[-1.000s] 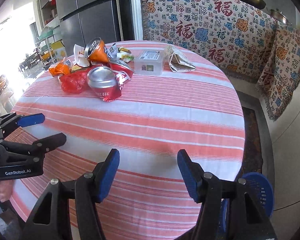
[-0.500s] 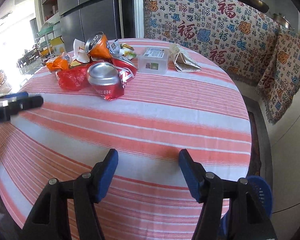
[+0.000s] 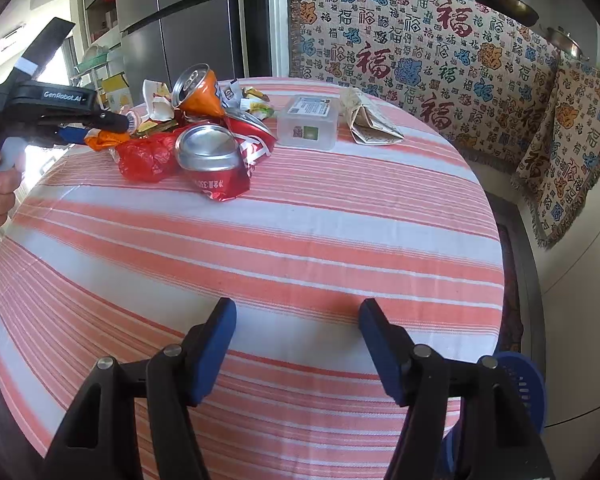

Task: Collect trash
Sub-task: 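Return both tools to the table and close the left tool on the orange bag bundle, then lift the orange bag bundle with the left tool while the right tool grasps the crushed red can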

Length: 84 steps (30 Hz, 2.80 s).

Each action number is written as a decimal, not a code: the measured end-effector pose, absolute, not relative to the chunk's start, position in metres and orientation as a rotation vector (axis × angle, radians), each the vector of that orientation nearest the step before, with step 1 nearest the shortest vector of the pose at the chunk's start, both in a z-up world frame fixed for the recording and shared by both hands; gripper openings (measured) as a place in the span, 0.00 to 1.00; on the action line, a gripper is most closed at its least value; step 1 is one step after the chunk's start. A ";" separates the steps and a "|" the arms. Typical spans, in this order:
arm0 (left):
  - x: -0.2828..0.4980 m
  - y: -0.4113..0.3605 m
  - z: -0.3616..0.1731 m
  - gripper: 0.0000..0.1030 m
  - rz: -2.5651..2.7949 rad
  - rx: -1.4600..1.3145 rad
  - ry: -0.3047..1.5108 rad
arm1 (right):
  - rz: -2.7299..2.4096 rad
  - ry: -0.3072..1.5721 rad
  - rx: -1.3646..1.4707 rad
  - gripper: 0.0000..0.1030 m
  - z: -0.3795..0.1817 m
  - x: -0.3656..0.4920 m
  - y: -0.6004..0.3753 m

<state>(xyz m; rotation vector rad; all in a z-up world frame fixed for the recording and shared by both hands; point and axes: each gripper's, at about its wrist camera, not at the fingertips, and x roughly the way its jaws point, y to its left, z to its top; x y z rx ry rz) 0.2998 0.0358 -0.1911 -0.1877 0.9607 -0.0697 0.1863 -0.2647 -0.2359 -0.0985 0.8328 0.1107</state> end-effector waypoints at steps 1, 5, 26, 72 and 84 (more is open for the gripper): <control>0.290 0.042 -0.189 0.61 -0.083 -0.183 0.957 | 0.111 0.835 -0.097 0.64 -0.236 0.187 -0.265; 0.252 0.055 -0.181 0.61 -0.188 -0.158 0.960 | 0.113 0.840 -0.096 0.64 -0.235 0.187 -0.264; 0.227 0.049 -0.244 0.98 -0.001 0.028 0.941 | 0.117 0.836 -0.097 0.64 -0.234 0.185 -0.266; 0.227 0.051 -0.239 0.93 -0.076 0.007 0.921 | 0.379 0.923 0.230 0.70 -0.212 0.322 -0.275; 0.224 0.064 -0.233 0.87 -0.127 -0.093 0.947 | 0.406 0.954 0.072 0.69 -0.201 0.294 -0.237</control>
